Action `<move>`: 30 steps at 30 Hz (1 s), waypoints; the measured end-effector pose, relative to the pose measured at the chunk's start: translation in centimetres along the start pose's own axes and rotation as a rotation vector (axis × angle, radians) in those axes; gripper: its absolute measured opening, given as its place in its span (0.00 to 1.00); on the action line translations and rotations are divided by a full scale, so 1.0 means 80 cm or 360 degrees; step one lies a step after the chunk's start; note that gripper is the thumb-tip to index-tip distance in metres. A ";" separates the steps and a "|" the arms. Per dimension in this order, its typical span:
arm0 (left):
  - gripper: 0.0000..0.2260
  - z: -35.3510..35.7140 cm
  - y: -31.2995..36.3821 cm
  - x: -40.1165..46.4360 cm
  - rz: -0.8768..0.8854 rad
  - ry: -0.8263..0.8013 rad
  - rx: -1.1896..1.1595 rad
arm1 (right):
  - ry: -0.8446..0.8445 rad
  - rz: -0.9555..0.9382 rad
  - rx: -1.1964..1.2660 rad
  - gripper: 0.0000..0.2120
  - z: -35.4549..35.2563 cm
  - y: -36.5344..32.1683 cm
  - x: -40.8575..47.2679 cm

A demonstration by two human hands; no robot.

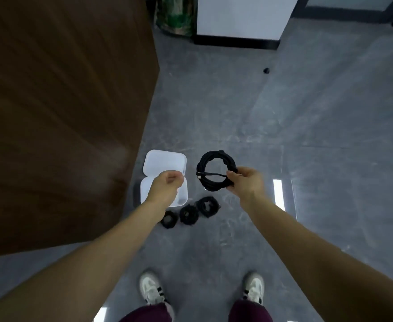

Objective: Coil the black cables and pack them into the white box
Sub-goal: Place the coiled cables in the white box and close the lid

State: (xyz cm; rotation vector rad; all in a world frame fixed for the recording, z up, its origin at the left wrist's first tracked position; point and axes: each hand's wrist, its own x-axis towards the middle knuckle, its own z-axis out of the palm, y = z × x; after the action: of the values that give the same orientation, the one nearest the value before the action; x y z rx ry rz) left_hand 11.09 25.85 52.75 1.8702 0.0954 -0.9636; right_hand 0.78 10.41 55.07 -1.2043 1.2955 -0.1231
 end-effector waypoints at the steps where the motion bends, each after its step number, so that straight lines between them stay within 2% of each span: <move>1: 0.03 -0.014 -0.014 0.015 -0.0001 0.0010 0.0009 | 0.0004 0.0001 -0.0009 0.08 0.021 0.014 0.009; 6: 0.02 -0.062 -0.096 0.097 0.0002 0.0152 0.0039 | -0.0064 0.0000 -0.0080 0.07 0.114 0.087 0.075; 15: 0.12 -0.073 -0.300 0.281 0.0005 0.0398 0.0157 | -0.0275 -0.0034 -0.0157 0.11 0.248 0.259 0.256; 20: 0.17 -0.076 -0.411 0.382 0.0035 0.0578 0.0291 | -0.0384 -0.0075 -0.0222 0.06 0.322 0.358 0.350; 26: 0.21 -0.085 -0.487 0.465 0.0072 0.0826 0.0368 | -0.0480 -0.0158 -0.0294 0.02 0.397 0.437 0.433; 30: 0.19 -0.085 -0.512 0.484 0.0128 0.0837 0.0361 | -0.0463 -0.0192 -0.0321 0.07 0.433 0.466 0.467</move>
State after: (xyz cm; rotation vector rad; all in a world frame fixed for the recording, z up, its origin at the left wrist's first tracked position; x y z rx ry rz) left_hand 22.72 39.15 -1.18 2.2826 0.2312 -0.4204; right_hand 21.06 22.93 -3.42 -1.4156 0.9978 0.0958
